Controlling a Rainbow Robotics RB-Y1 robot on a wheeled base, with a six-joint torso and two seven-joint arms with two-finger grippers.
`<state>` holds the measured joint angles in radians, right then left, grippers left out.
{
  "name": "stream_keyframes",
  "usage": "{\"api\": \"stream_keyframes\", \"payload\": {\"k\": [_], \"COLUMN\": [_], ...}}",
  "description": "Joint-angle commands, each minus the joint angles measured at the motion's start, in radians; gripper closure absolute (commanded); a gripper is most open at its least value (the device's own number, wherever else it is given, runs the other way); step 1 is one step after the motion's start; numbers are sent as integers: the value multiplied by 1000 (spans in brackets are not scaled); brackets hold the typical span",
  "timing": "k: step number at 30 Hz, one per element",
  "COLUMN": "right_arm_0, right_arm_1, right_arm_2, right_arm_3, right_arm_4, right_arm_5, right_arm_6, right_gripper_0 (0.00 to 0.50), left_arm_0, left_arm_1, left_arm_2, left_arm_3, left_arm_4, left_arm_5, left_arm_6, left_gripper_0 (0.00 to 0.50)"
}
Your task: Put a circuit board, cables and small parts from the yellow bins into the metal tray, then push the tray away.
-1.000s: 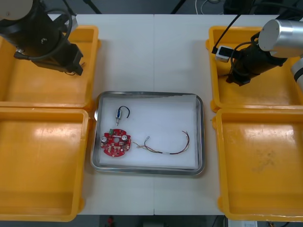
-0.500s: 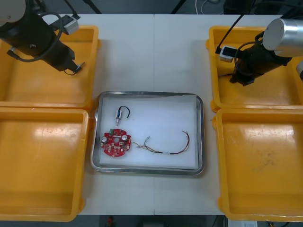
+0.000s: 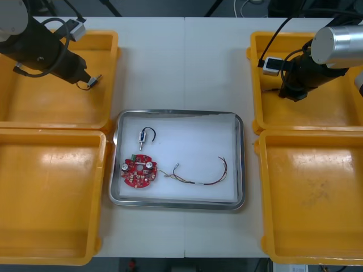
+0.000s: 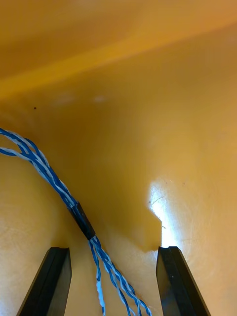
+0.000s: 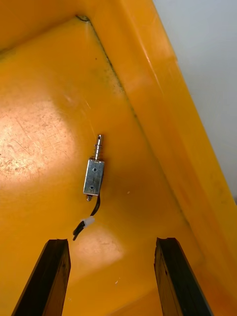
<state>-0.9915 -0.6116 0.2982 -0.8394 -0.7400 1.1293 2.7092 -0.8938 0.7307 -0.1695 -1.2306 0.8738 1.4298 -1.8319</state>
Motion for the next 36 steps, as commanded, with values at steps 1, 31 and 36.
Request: {"api": "stream_keyframes", "payload": {"k": [1,31,36], "right_arm_0": [-23,-12,-12], "right_arm_1": [-23,-62,-63], "right_arm_2": [32,-143,-183], "right_arm_3": [2,-167,-264], "right_arm_4": [-12,-2,-1], "right_arm_5": [-11,288,452], "right_arm_6": [-4,-4,-4], "right_gripper_0": [0,500,500], "left_arm_0": [-46,-46,-46], "left_arm_1": [-8,-86,-90], "left_arm_2": [28,-58,-62], "left_arm_3": [31,180,194], "left_arm_4": [-2,-41,-44], "left_arm_5": [-60,-276,-284], "left_arm_6": [-162,-217,-228], "left_gripper_0": [0,0,0]}}
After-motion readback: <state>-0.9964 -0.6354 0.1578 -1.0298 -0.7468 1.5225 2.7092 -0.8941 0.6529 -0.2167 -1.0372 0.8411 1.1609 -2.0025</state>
